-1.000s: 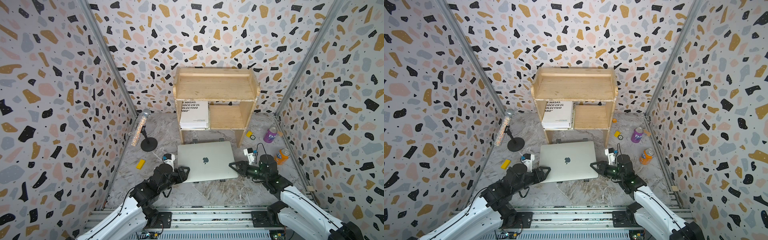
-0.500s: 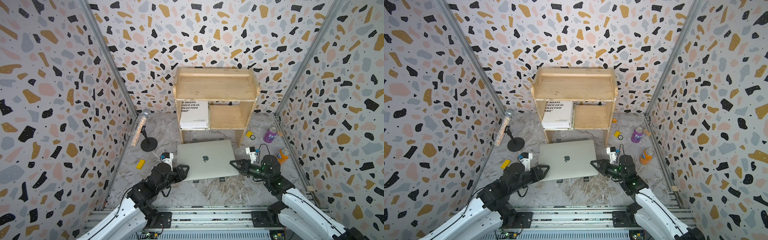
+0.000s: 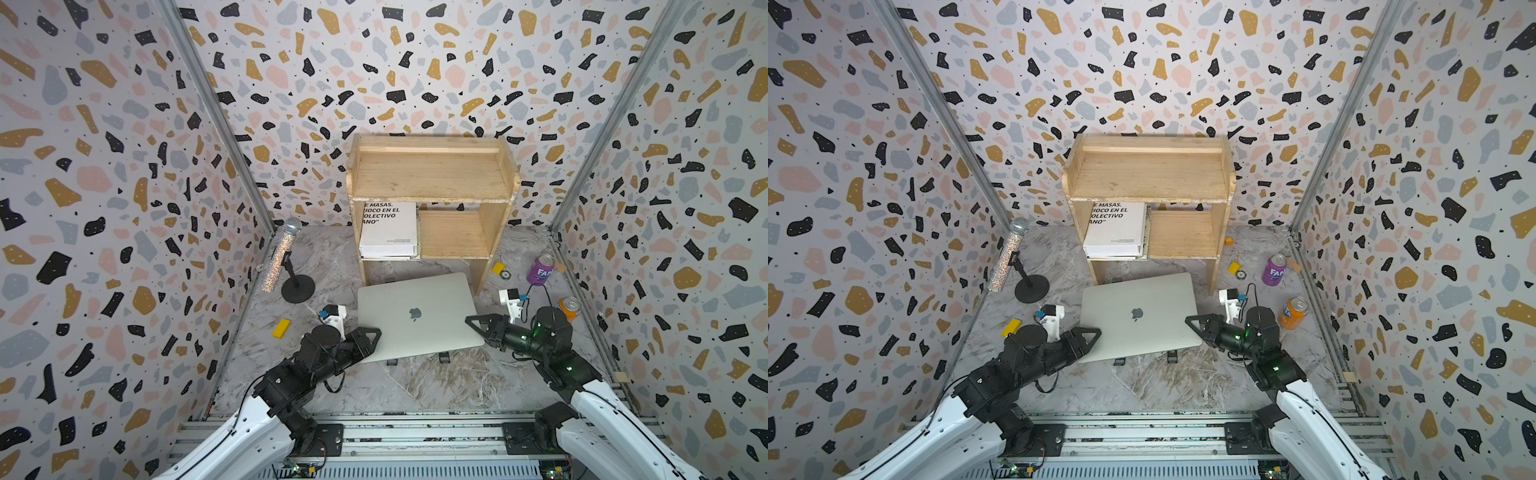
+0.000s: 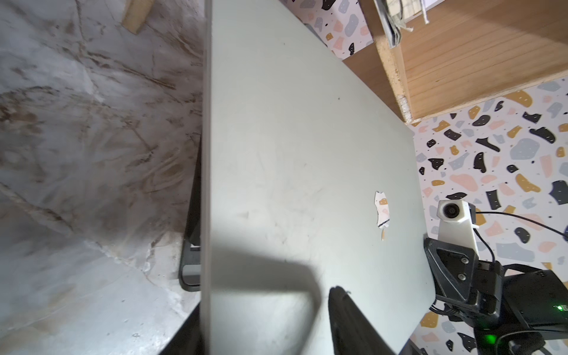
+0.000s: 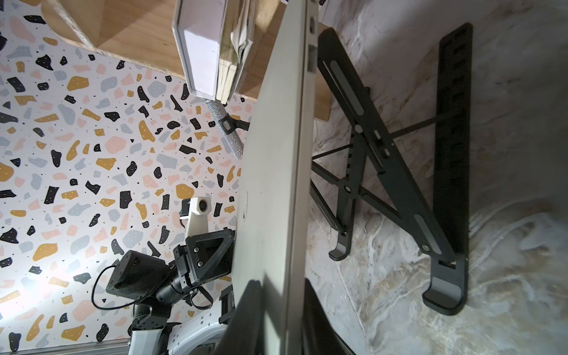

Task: Close the laptop lid and set it aside
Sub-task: Pick up the laptop from the computer stand.

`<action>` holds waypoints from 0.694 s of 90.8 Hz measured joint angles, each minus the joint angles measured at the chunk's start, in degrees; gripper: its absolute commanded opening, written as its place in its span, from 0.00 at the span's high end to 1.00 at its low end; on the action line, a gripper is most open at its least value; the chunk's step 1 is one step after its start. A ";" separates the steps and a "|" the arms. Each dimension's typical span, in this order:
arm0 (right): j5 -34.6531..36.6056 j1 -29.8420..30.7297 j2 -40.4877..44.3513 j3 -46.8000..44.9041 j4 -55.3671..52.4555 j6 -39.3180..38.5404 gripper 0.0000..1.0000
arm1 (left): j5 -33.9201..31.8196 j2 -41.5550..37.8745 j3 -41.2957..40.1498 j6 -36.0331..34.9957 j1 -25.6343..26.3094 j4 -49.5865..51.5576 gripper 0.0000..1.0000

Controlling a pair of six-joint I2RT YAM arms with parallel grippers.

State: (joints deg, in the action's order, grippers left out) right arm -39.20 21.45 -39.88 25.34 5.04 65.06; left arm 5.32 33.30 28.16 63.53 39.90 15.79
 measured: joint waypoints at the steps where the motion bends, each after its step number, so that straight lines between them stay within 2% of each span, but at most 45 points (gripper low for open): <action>1: -0.15 -0.17 0.02 0.17 -0.13 0.00 0.80 | 0.04 -0.02 0.00 0.31 0.00 -0.20 0.45; 32: -4.72 -4.04 0.09 1.36 0.15 3.45 0.84 | 1.25 -1.09 0.02 8.00 0.00 -8.52 0.47; 63: -5.11 -6.08 -0.24 4.20 2.14 7.50 0.90 | 2.12 -0.66 0.94 14.67 0.02 -15.78 0.51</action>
State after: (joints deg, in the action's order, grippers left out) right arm -44.31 15.38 -40.12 29.54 7.18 72.55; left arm 7.44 32.64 29.10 78.19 39.92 0.01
